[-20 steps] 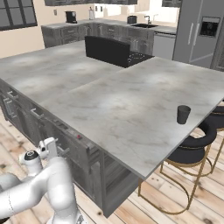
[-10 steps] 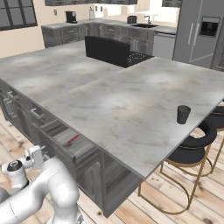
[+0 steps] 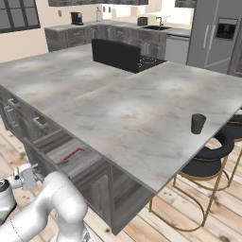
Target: Take a straw from the drawer in front and place it inside the glass cup on the dining counter.
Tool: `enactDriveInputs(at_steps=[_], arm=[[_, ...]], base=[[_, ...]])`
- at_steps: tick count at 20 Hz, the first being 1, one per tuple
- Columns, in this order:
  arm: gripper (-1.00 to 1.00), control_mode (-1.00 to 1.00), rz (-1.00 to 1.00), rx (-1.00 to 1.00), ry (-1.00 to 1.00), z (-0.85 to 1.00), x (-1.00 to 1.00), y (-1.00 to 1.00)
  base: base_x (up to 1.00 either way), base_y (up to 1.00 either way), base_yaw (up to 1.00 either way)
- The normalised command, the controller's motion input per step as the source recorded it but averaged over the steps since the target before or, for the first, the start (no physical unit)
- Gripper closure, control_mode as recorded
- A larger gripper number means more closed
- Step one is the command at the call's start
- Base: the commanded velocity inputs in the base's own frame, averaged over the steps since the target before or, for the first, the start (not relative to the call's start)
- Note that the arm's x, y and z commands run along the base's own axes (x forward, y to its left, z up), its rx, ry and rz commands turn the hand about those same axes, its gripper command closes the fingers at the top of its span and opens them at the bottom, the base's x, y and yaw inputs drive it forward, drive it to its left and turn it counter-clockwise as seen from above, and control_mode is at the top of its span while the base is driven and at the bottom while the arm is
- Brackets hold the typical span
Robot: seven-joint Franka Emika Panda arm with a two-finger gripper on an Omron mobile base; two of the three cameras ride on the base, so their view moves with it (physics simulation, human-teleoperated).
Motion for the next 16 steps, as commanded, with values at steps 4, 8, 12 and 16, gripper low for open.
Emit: enactDriveInputs(at_steps=[4,8,12,16], arm=[[1.0,-1.0,-0.08,0.0,0.02,0.04,-0.38,0.43],[1.0,-1.0,-0.09,0.0,0.03,0.01,-0.31,0.35],[1.0,-1.0,-0.1,0.0,0.05,0.0,-0.21,0.33],[1.0,-1.0,-0.1,0.0,0.06,0.0,-0.19,0.31]], base=[[0.0,0.0,0.0],[0.0,0.0,0.0],[0.0,0.0,0.0],[0.0,0.0,0.0]])
